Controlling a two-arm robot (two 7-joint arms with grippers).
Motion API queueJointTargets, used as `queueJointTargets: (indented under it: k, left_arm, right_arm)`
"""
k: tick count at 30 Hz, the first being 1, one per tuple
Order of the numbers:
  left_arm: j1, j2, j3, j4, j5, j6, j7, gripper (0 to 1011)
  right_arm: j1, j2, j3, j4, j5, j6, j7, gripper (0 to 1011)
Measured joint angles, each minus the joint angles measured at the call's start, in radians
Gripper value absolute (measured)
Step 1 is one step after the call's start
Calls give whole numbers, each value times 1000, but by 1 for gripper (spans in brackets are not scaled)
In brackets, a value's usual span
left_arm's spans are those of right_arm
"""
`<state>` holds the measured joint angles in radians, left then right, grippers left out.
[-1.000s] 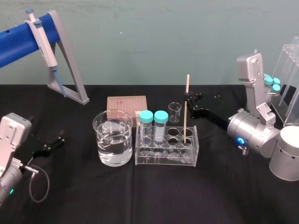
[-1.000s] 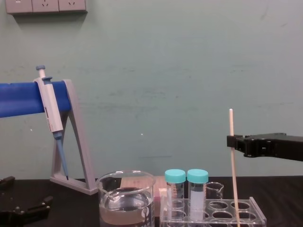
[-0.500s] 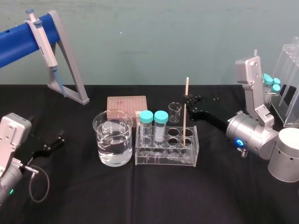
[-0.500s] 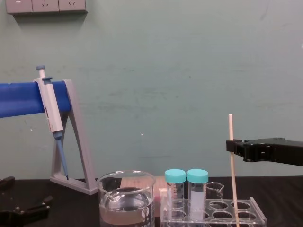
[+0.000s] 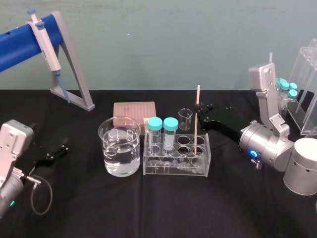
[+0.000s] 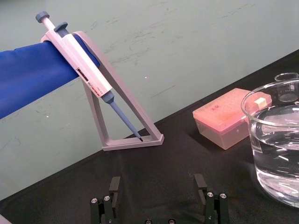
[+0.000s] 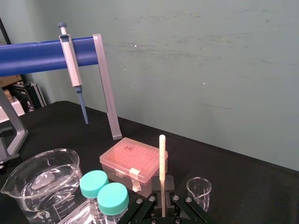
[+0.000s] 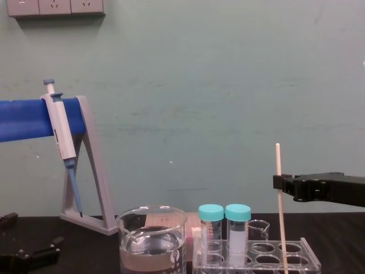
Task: Hold the thermometer with one hand and immerse one end into the beaker, then reinsert it into the test tube rack.
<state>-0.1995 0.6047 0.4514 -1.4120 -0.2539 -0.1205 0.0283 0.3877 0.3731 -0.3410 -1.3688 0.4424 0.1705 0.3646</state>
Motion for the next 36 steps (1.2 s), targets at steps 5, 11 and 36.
queueJointTargets:
  k: [5,11,36]
  left_arm:
    - [0,0,0,0,0,0,0,1004]
    - [0,0,0,0,0,0,0,1004]
    - [0,0,0,0,0,0,0,1004]
  right_arm:
    - [2,-1,0,6,0,-1,4,44]
    - [2,-1,-1,6,0,-1,4,44]
    - [2,-1,-1,3,0,-1,3,552]
